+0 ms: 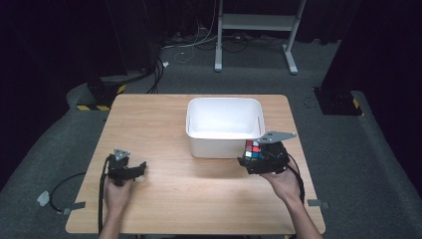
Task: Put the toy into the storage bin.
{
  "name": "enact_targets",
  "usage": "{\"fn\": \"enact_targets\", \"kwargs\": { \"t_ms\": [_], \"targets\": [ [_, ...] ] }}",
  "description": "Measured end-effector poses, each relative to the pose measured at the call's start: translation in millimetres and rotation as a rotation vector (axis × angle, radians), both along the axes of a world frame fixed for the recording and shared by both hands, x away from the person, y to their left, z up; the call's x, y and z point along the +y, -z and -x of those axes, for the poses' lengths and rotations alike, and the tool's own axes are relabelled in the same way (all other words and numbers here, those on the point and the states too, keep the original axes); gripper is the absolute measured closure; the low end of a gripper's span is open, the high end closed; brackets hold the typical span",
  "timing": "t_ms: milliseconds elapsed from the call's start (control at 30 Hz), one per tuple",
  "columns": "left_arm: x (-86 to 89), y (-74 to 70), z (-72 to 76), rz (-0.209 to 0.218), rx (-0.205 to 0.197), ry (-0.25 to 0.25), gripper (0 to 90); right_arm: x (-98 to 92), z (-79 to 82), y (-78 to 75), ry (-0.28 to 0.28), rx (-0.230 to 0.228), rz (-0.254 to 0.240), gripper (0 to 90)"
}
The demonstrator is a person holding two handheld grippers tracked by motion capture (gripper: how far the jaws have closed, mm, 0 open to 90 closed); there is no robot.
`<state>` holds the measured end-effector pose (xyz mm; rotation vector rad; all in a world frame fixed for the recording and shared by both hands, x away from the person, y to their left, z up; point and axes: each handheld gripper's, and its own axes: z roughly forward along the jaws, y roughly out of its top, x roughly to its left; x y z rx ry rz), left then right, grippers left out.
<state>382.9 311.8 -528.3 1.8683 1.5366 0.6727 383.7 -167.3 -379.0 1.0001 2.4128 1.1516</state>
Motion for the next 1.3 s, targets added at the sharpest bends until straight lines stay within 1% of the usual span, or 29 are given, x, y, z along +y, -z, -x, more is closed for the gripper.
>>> {"fn": "enact_targets", "kwargs": {
  "t_ms": [67,200,400,700,800,1033,1300],
  "targets": [
    [0.0,0.0,0.0,0.0,0.0,0.0,18.1,0.6,-1.4,-2.0,-0.006,0.009,-0.005,15.0],
    [-0.1,0.0,0.0,0.0,0.0,-0.001,18.1,3.1,-3.9,-7.2,-0.018,0.009,0.004,15.0],
    [-0.1,0.0,0.0,0.0,0.0,-0.001,18.1,4.7,-5.8,-15.0,-0.03,-0.003,0.002,15.0],
    [-0.1,0.0,0.0,0.0,0.0,-0.001,18.1,4.5,-10.1,-22.7,-0.027,-0.008,-0.002,15.0],
    [-0.1,0.0,0.0,0.0,0.0,-0.001,18.1,4.3,-15.0,-25.9,-0.022,-0.003,-0.007,15.0],
    [-0.1,0.0,0.0,0.0,0.0,0.0,18.1,4.4,-21.0,-31.5,-0.023,-0.003,-0.012,15.0],
    [-0.1,0.0,0.0,0.0,0.0,0.0,18.1,4.0,-28.9,-33.9,-0.017,0.009,-0.019,15.0]
  ]
}}
